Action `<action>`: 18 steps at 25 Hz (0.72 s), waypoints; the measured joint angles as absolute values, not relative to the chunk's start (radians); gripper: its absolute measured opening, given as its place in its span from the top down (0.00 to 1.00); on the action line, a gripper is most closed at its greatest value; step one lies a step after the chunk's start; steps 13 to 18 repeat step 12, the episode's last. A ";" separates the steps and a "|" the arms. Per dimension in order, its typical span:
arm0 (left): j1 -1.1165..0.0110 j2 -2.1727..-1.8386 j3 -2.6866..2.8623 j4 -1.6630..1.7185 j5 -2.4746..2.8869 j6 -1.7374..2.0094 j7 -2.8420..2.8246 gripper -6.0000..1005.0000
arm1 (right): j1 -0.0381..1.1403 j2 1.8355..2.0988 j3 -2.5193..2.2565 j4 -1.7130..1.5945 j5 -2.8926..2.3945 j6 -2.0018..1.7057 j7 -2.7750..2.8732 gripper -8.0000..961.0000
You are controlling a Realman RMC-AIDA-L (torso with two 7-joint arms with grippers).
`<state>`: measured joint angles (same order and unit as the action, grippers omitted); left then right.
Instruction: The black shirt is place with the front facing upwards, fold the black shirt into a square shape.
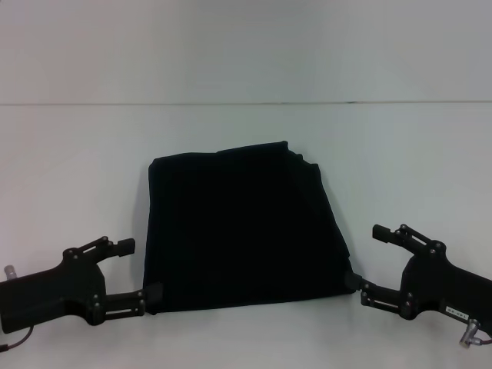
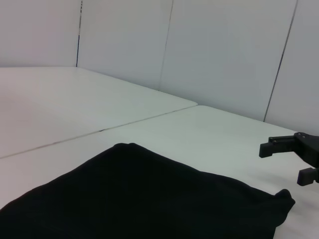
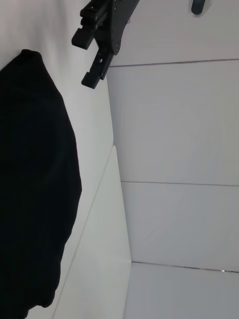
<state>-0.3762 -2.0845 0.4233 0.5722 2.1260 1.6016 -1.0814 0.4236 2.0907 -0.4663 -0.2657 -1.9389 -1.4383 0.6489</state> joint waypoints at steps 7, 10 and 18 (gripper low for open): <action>-0.373 -2.084 0.423 0.571 2.126 1.601 -1.081 0.06 | 0.421 2.091 -0.466 -0.264 -1.939 -1.439 0.649 0.03; -0.372 -2.084 0.424 0.569 2.126 1.601 -1.081 0.06 | 0.419 2.091 -0.466 -0.263 -1.939 -1.440 0.649 0.03; -0.371 -2.084 0.425 0.569 2.126 1.602 -1.081 0.06 | 0.418 2.091 -0.466 -0.262 -1.939 -1.440 0.649 0.03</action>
